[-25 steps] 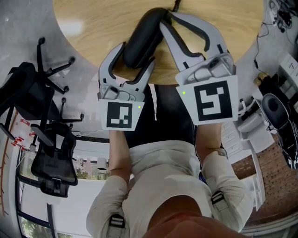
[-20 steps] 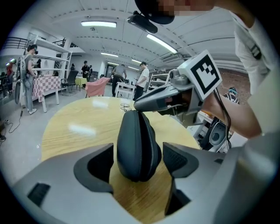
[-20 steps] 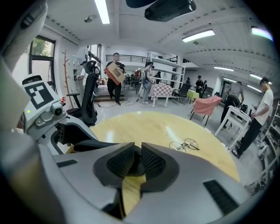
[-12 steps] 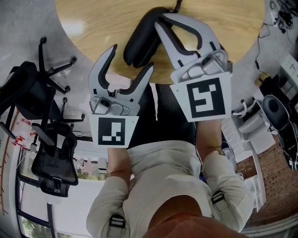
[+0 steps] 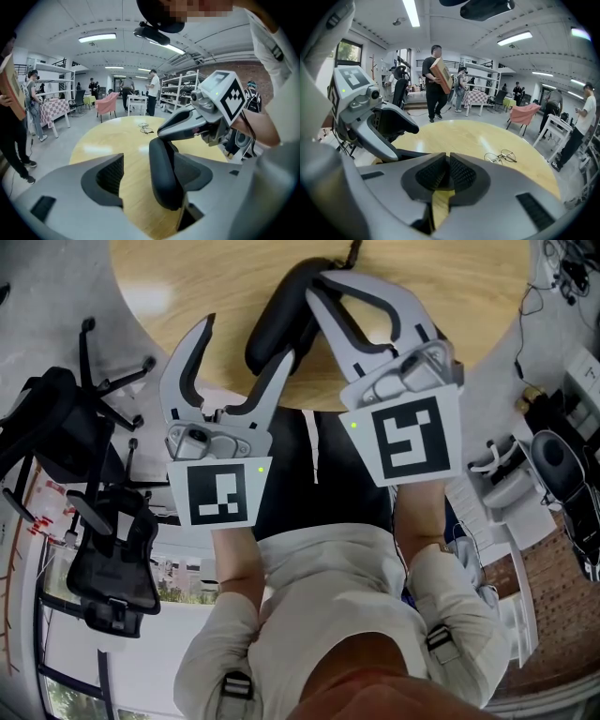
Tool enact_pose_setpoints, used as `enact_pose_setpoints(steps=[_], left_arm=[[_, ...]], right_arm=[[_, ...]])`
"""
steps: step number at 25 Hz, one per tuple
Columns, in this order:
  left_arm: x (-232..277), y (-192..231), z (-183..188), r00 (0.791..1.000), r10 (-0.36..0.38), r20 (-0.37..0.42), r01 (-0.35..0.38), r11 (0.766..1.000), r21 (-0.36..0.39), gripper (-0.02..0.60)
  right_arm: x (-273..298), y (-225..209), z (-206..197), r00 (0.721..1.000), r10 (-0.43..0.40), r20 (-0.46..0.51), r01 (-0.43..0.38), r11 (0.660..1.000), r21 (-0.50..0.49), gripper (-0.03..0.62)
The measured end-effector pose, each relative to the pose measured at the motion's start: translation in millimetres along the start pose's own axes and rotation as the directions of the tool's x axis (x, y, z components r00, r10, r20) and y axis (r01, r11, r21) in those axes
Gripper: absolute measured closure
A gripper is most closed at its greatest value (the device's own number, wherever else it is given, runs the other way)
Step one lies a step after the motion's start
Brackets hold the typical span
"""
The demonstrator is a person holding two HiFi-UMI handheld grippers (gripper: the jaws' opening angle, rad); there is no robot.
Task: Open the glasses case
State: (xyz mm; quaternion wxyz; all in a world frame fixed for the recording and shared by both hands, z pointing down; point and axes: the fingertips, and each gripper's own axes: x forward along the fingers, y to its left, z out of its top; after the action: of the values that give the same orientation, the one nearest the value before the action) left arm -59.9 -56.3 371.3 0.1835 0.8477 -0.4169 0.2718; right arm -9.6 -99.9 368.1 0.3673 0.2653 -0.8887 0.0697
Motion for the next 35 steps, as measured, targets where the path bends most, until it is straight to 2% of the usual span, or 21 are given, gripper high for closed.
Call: enact_pose_setpoints(steps=[4,9,16,26,35], left_arm=[[12.6,-1.5,-3.0,0.999,-0.028,-0.029,0.029,0.999,0.043,0.263],[17.4,-10.0,-3.5,0.998,-0.058,-0.039,0.060,0.996,0.064,0.442],[17.6,1.6,-6.7,0.998,-0.014,-0.057,0.015,0.999,0.029,0.471],[16.6,13.7,-9.8,0.998,0.049,-0.048,-0.053,0.995,-0.088,0.483],[18.6,27.7,-11.9,0.991,0.115,-0.062,-0.122,0.986,-0.113,0.494]], right_arm=[[1.3,2.6,0.2,1.000,0.000,-0.005,0.000,1.000,-0.008,0.551],[-0.5,11.2,3.3,1.000,0.016,0.009,-0.015,0.999,-0.032,0.557],[-3.0,19.7,1.5,0.999,0.032,0.002,-0.032,0.999,-0.023,0.569],[-11.4,21.8,-9.8,1.000,0.009,-0.023,-0.009,1.000,0.002,0.572],[-16.6,23.1,-18.1,0.999,-0.019,-0.048,0.018,1.000,-0.021,0.574]])
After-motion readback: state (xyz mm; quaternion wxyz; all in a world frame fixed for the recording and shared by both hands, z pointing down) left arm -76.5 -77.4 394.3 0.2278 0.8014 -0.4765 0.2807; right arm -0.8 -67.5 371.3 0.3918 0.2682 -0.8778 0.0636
